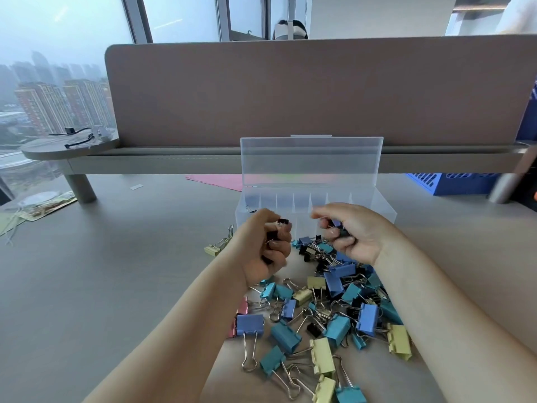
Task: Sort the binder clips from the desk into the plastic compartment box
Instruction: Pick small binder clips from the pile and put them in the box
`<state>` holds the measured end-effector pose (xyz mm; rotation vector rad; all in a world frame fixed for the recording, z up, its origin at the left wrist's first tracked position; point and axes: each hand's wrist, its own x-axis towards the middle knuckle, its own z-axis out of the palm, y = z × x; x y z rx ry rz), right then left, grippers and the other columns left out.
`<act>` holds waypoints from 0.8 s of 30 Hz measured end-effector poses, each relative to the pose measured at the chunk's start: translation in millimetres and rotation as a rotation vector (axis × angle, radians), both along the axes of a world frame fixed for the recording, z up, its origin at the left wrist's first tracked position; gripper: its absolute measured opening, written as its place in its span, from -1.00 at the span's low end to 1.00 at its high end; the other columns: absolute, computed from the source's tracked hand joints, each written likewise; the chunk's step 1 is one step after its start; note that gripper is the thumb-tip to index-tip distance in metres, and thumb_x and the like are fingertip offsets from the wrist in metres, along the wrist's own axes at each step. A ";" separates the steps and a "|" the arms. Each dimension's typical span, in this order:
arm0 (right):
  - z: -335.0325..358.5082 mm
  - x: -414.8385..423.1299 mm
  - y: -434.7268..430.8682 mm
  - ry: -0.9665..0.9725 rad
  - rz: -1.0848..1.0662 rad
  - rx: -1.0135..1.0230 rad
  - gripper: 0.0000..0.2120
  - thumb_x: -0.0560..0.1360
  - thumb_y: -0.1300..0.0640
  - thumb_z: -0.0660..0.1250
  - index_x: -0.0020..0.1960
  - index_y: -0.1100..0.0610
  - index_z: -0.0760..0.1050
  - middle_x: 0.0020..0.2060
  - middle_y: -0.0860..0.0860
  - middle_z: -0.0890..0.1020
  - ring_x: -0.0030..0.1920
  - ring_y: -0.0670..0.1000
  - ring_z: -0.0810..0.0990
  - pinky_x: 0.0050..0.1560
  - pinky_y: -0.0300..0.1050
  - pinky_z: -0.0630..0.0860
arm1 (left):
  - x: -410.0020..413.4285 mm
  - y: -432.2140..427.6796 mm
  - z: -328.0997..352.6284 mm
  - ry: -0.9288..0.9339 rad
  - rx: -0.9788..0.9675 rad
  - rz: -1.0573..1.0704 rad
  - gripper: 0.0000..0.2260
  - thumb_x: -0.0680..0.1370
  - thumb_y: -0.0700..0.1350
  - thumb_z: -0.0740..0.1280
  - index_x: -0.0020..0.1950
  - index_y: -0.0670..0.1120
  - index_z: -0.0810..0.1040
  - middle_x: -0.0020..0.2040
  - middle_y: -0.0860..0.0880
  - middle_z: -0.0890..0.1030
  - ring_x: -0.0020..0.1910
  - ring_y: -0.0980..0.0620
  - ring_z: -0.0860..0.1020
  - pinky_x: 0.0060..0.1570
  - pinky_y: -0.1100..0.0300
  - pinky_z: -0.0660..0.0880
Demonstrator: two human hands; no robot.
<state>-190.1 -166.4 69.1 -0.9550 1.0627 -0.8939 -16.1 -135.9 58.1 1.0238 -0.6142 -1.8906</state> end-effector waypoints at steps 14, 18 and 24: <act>-10.2 16.7 10.7 1.190 0.298 -0.572 -0.82 0.36 0.15 0.50 -0.04 0.05 0.64 -0.18 -0.06 0.56 -0.15 -0.01 0.52 -0.24 -0.18 0.42 | 1.4 -0.6 -2.9 -0.113 -0.053 0.074 -0.78 0.64 -0.08 0.17 -0.14 -0.12 0.50 -0.39 0.03 0.45 -0.58 0.19 0.25 -0.69 0.43 0.11; -12.1 18.1 10.9 1.293 0.262 -0.620 -0.86 0.39 0.16 0.45 -0.05 0.06 0.60 -0.14 -0.02 0.58 -0.11 0.02 0.54 -0.19 -0.14 0.46 | 0.3 1.8 -2.8 -0.270 -0.134 0.107 -0.79 0.63 -0.07 0.21 -0.09 -0.13 0.55 -0.41 0.04 0.40 -0.54 0.17 0.20 -0.63 0.39 0.06; -11.8 19.6 11.6 1.359 0.250 -0.647 -0.84 0.41 0.10 0.46 -0.03 0.06 0.58 -0.09 0.00 0.59 -0.08 0.04 0.55 -0.13 -0.10 0.49 | -1.9 3.7 -4.5 -0.479 -0.236 0.098 -0.81 0.61 -0.04 0.26 -0.06 -0.13 0.57 -0.39 0.04 0.37 -0.52 0.16 0.20 -0.62 0.38 0.08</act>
